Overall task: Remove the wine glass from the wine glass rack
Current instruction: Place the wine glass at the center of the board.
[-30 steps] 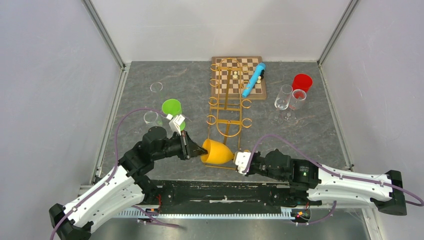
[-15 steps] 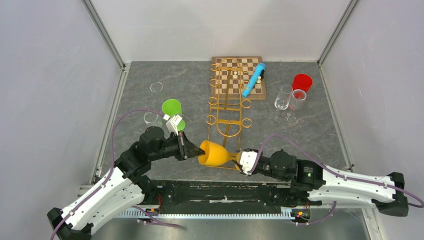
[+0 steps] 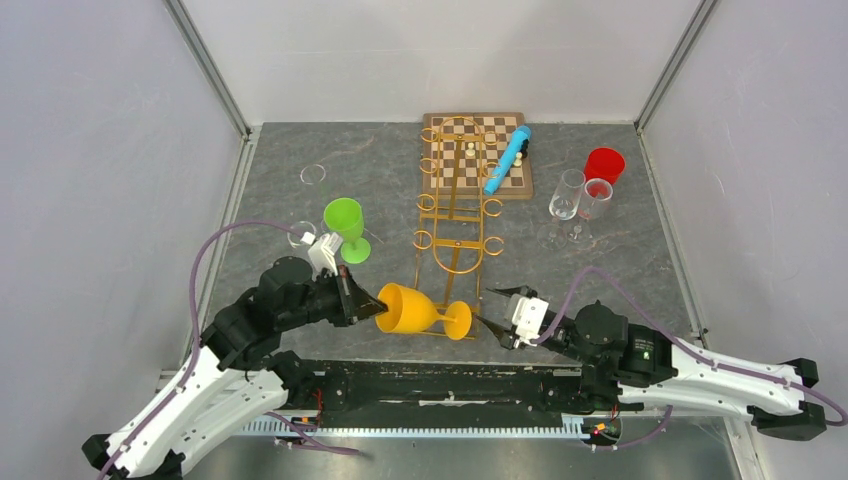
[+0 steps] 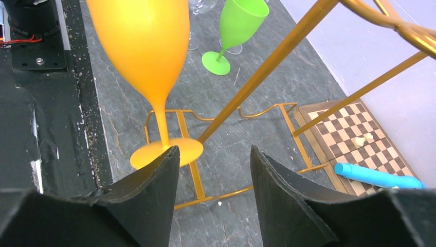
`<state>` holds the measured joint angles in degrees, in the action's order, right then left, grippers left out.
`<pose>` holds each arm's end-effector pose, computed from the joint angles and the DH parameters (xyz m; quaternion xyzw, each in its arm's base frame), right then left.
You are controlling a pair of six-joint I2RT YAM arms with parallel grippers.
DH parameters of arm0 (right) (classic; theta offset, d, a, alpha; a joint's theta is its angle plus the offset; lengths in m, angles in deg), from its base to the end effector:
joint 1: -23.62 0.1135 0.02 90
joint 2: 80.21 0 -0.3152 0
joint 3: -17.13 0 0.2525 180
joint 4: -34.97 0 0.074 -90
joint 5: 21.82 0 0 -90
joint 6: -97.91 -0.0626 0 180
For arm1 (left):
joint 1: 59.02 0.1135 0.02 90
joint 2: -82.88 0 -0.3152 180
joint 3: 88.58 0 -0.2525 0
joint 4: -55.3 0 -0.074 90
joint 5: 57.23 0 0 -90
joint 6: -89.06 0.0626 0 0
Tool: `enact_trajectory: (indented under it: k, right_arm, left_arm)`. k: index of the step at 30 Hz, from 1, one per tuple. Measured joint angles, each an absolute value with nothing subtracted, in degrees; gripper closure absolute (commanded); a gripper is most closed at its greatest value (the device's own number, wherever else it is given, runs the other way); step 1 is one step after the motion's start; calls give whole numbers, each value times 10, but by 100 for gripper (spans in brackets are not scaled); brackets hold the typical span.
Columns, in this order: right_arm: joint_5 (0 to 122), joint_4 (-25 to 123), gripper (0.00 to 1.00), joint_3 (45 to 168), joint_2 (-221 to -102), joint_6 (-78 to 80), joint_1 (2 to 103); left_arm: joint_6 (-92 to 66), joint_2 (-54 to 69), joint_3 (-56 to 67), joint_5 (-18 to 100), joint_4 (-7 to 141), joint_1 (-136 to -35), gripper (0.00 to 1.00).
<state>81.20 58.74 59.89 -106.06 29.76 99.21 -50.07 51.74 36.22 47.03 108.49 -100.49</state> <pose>0.0415 0.1049 0.3083 -0.5090 0.5469 0.2223 0.6264 0.0635 -0.0767 0.3139 0.0056 0.8578 -0.4326 0.2775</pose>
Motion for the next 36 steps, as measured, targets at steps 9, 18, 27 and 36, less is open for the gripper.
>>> enact_trajectory:
  k: [9,18,27,36]
  right_arm:
    - [822,596,44,586,-1034,288,992]
    - [827,599,42,565,-1007,285,992]
    - [827,580,43,542,-1009,281,992]
    - [831,547,43,539,-1043,243,992]
  left_arm:
    - [-482,512,290,372,1208,-1005,98]
    - [-448,472,220,244,1308,-1005,98]
    - [-404,383,196,118,1337,-1005,98]
    - [-362,286,195,68,1313,-977,98]
